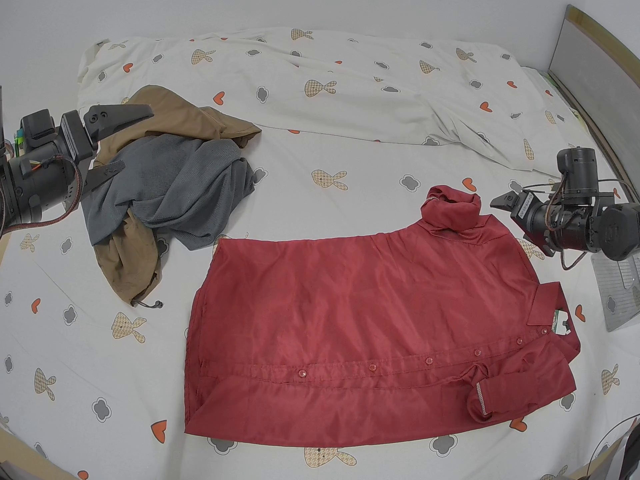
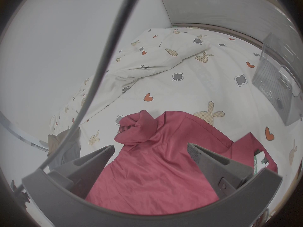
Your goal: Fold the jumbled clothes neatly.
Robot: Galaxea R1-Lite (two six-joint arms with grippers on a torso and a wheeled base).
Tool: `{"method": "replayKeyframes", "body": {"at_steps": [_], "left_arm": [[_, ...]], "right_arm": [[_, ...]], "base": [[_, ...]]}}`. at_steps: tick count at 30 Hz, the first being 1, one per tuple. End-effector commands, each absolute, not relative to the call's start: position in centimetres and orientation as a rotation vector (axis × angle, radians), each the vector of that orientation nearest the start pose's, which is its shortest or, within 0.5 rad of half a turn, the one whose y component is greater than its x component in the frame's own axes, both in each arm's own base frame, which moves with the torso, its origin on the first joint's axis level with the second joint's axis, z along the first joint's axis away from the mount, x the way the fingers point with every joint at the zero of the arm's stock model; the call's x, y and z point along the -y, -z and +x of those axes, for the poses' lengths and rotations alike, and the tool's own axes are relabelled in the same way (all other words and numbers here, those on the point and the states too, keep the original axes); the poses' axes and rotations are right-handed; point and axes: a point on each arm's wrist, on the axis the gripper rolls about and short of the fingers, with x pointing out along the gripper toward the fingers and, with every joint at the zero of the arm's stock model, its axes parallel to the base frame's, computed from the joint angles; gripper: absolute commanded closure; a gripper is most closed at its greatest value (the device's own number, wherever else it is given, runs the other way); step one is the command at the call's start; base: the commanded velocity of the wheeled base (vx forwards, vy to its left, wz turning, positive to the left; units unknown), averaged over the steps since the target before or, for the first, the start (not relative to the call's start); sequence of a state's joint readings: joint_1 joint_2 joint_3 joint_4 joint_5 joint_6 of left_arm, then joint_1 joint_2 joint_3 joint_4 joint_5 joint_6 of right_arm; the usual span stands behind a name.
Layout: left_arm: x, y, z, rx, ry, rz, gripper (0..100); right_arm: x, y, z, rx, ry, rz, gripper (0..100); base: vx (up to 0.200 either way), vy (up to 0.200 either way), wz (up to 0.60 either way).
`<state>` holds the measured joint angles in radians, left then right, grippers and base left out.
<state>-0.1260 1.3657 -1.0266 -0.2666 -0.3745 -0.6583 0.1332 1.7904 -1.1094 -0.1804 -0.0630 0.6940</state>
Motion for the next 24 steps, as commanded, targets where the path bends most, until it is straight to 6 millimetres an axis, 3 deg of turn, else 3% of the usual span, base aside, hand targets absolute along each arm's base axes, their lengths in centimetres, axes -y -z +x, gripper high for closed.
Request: {"method": "replayKeyframes", "body": {"at_steps": [1,24], "left_arm": [[3.7,-30.0,22.6,-0.233,0.458,-0.653,0],[3.7,-29.8,22.5,-0.237,0.459,-0.650,0]], "right_arm": [[-4.9,-18.4,35.7,-0.523,0.118,0.623,0],[-5.5,-17.5,39.5,-0.504,0.125,0.623,0]], "base": [[0.000,0.000,0.00],[0.000,0.000,0.00]]}}
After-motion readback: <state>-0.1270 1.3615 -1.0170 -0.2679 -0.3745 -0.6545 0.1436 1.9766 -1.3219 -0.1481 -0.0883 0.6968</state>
